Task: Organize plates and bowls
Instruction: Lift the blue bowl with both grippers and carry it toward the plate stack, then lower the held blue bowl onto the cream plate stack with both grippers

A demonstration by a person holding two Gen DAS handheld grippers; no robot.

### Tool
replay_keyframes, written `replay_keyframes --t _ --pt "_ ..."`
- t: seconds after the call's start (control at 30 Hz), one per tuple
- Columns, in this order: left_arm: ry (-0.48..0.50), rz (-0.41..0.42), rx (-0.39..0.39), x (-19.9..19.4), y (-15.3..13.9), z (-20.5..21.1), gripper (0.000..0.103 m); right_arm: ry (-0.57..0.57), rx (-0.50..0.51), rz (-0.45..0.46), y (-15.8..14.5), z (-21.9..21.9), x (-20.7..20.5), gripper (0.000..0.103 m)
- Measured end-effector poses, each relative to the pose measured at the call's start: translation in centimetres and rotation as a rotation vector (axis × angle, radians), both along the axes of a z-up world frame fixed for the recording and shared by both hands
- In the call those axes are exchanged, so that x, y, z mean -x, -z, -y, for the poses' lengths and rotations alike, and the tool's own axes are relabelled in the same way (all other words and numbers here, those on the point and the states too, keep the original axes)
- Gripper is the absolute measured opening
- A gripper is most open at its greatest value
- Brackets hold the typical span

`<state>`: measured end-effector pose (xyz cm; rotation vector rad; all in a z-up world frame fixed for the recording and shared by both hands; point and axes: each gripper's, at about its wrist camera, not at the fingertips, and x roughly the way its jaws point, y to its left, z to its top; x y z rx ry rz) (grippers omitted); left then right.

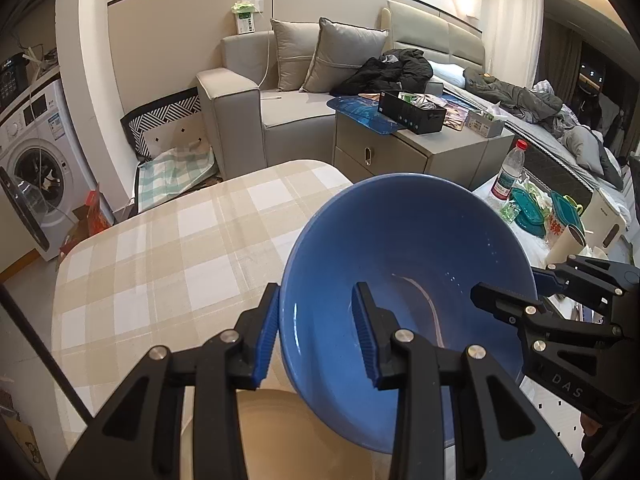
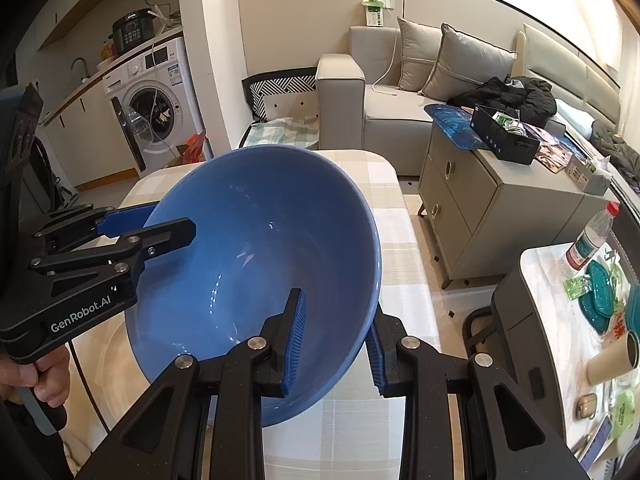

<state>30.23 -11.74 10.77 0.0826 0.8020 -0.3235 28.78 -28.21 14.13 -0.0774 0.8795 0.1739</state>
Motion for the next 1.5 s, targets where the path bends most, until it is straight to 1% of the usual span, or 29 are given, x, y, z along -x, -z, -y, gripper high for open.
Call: replay_keyframes --t 0.57,1.2,1.5 --pt "-0.025 -0.051 -0.020 0.1 2.4 -0.7 0.035 -0.024 -0.004 -0.039 1.9 -0.7 -1.2 0.029" --pt "-0.018 -0.086 -0.040 -0.9 4.2 -0.4 0.035 -0.022 0.009 -0.083 4.2 -0.4 -2.4 0.029" --pt "-0.015 -0.097 -0.046 -1.2 4.9 -0.1 0.035 -0.018 0.024 -0.095 4.9 -0.5 -2.7 0.029"
